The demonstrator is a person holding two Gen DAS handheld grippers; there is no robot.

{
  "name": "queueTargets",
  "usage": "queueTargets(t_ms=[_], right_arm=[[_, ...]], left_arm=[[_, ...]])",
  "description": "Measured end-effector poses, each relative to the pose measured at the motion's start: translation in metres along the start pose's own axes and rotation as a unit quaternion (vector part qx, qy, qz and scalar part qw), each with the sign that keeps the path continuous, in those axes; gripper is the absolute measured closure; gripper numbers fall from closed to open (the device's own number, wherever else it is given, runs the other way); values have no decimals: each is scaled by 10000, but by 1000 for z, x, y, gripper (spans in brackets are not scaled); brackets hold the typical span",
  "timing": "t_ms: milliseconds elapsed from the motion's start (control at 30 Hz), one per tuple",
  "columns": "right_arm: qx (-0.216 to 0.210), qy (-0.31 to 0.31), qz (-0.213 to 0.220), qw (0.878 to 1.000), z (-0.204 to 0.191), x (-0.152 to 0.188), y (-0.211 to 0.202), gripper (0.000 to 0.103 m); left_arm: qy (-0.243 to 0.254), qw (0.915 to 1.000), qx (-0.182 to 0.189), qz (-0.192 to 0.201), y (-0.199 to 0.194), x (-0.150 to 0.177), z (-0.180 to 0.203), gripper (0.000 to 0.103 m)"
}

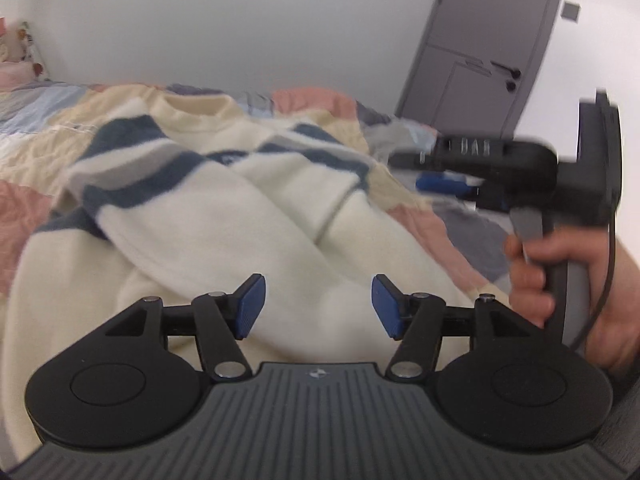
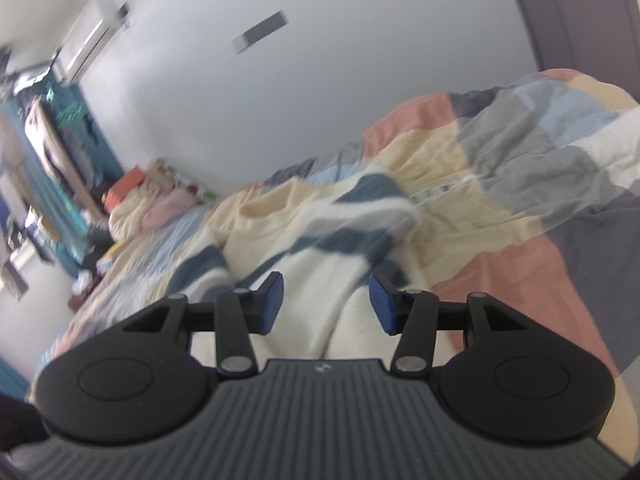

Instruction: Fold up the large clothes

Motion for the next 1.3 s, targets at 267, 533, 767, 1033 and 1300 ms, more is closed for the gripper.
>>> queueTargets(t_ms=[267, 533, 767, 1033, 1300], right_arm=[[-499, -322, -625, 9963, -31, 28, 15, 52], [-719, -673, -1076, 9893, -59, 58, 34, 53], [-608, -806, -1158, 9881, -61, 68, 55, 67], [-504, -954, -1411, 9841, -61, 87, 86, 68], [-539, -1080, -1440, 9822, -61, 93, 98, 68]], left_arm=[[-409, 9980, -354, 339, 11, -21, -45, 36], [-558, 9924, -1094, -125, 52, -13, -96, 36], [-459, 9903, -1262, -360, 72, -2, -116, 36], [-462, 9903, -1228, -466, 86, 15, -133, 36], [-709, 9894, -1191, -437, 87, 18, -140, 36]])
Point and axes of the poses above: each gripper's, at about its wrist camera, not at the fingertips, and y roughly the way its jaws point, z to its right, x to its underside, the point moved 1 cm from there along y, roughly the way its jaws point, and after that the axes turned 14 degrees about z, right-handed, at the moved point
